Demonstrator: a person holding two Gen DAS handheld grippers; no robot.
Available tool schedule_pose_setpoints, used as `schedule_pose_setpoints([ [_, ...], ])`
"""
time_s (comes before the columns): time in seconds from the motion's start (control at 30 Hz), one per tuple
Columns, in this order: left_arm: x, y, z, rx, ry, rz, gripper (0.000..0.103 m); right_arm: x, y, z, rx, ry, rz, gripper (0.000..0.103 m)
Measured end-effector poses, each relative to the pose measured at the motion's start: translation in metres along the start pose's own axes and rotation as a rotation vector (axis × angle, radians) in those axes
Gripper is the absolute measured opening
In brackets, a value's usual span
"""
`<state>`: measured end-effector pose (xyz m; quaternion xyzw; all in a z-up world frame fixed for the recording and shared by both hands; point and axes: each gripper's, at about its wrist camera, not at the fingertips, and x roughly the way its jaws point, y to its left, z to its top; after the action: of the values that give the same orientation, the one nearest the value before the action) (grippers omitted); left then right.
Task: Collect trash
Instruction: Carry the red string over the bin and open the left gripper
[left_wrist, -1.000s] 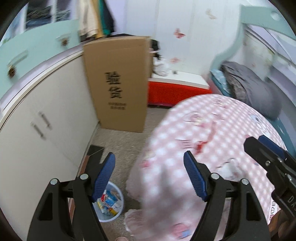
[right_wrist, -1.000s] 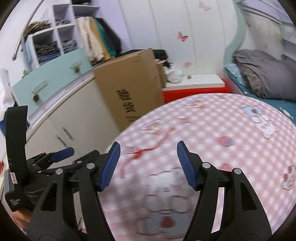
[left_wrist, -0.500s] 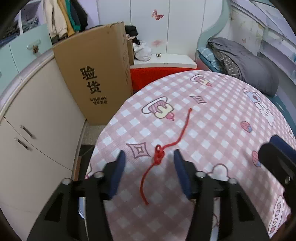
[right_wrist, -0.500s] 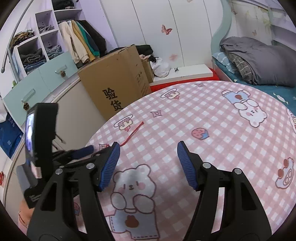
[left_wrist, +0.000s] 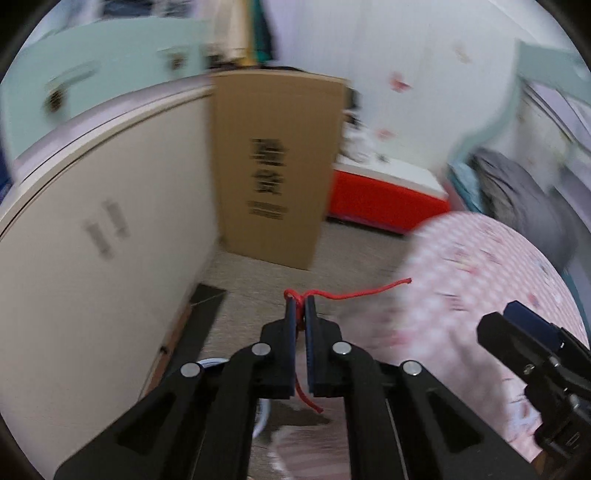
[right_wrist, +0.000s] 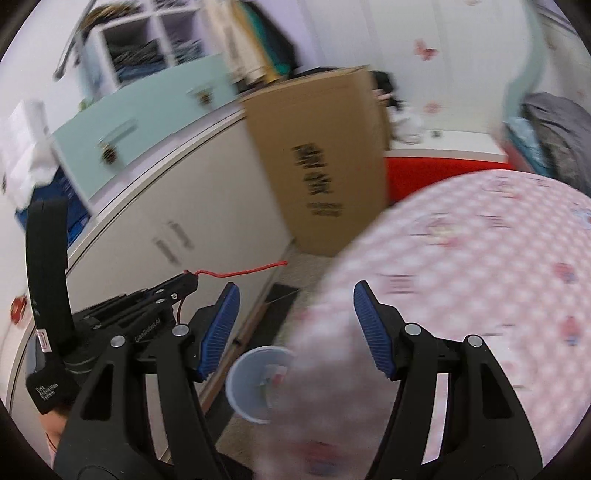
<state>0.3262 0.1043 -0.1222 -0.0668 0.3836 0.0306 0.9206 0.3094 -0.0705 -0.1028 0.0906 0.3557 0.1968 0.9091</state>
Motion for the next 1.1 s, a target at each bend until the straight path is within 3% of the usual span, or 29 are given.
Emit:
schedule_pose_setpoints([
  [0.23, 0.029, 0.133, -0.028, -0.194, 0.066, 0.122, 0.004, 0.085, 0.091, -0.029, -0.104, 0.109, 0.069, 0.064],
  [0.47, 0.123, 0.203, -0.097, -0.303, 0.26, 0.16, 0.004, 0.208, 0.094, -0.104, -0.108, 0.325, 0.005, 0.064],
  [0.8, 0.281, 0.211, -0.207, -0.249, 0.555, 0.176, 0.005, 0.361, 0.013, -0.243, -0.058, 0.649, -0.207, 0.064],
  [1.0, 0.335, 0.207, -0.256, -0.221, 0.674, 0.187, 0.005, 0.403, -0.022, -0.294, -0.002, 0.77, -0.261, 0.063],
  [1.07, 0.348, 0.206, -0.266, -0.214, 0.702, 0.186, 0.005, 0.412, -0.028, -0.307, 0.001, 0.805, -0.261, 0.055],
  [1.1, 0.354, 0.206, -0.272, -0.216, 0.714, 0.188, 0.005, 0.415, -0.031, -0.312, 0.005, 0.819, -0.257, 0.045],
])
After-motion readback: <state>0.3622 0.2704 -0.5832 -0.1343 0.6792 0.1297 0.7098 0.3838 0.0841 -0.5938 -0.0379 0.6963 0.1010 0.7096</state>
